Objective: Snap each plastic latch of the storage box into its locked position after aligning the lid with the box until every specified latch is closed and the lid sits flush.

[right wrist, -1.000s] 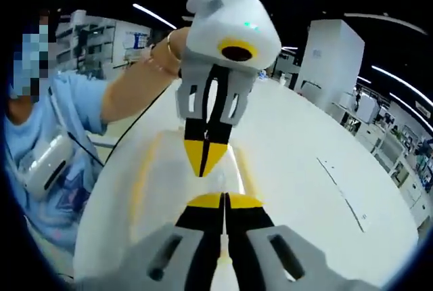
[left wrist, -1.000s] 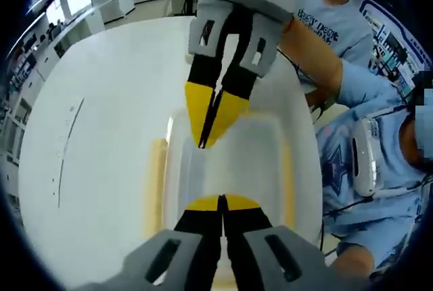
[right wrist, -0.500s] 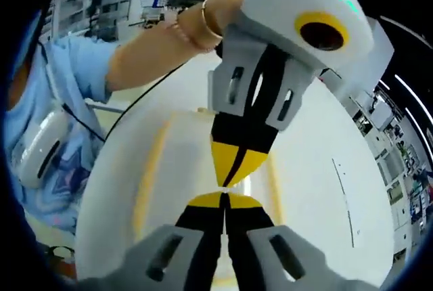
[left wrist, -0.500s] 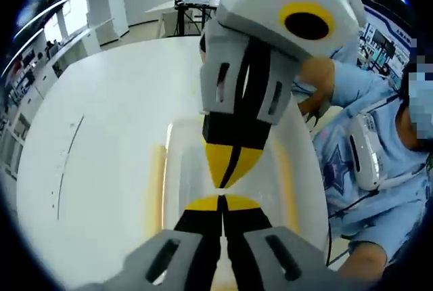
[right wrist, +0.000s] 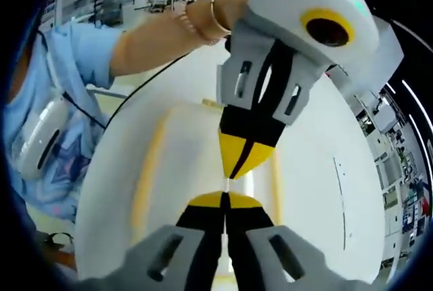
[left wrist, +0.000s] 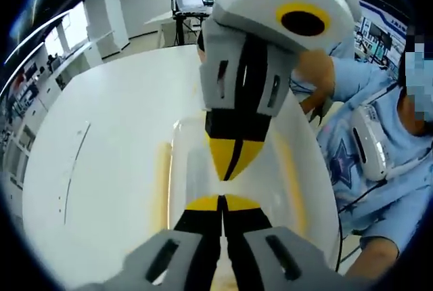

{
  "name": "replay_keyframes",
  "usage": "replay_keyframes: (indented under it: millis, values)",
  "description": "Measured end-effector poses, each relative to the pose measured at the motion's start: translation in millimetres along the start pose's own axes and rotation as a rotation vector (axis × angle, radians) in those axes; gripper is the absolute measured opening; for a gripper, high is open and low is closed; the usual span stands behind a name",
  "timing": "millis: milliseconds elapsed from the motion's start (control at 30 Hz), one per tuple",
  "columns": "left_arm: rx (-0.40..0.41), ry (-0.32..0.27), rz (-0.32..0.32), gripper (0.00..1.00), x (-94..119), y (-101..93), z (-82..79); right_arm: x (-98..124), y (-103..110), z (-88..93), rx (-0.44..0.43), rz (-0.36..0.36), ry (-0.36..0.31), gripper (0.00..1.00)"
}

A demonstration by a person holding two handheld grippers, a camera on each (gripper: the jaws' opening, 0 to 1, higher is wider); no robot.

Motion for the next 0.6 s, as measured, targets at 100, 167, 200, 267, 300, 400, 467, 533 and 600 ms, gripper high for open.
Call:
replay_keyframes:
  millis: [100,167,200,267,300,400,467,533,600]
  values:
    - [0.006,-0.014,-0.02,0.0,8,-1.8,9.7,0,0,-1.3,0.006,0.003,0.016,0.0]
    - [0.014,-0.028,-0.035,0.0,14,-3.0,17.8,-1,-1,-2.1,0.009,0.006,0.027,0.0]
    - [0.022,-0.038,-0.047,0.0,17,-2.6,21.5,-1,-1,-2.2,0.008,0.006,0.028,0.0]
    - [0.028,-0.064,-0.064,0.0,21,-4.6,29.3,-1,-2,-2.0,-0.015,0.008,0.026,0.0]
    - [0.028,-0.069,-0.066,0.0,22,-4.9,30.5,-1,-3,-1.7,-0.025,0.007,0.024,0.0]
    - [0.023,-0.112,-0.096,0.0,31,-9.1,43.2,-1,-3,-1.2,-0.031,0.01,0.022,0.0]
    - [0.022,-0.123,-0.116,0.0,36,-10.7,49.8,-1,-3,-1.4,-0.028,0.014,0.026,0.0]
    - [0.02,-0.142,-0.143,0.0,39,-11.9,55.3,-1,-3,-2.0,-0.02,0.019,0.032,0.0]
    - [0.02,-0.166,-0.154,0.0,41,-12.1,59.3,-2,-3,-2.2,-0.012,0.023,0.037,0.0]
Point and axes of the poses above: the point that each gripper's makers call its tool centre point, and the gripper's own axes: x roughly backward along the fingers, y roughly to its left, z roughly out of its underside, the point moved 8 cm from there along x, roughly backward along the fingers, and after that the axes turned 10 degrees about -x, right-handed, at the moved point
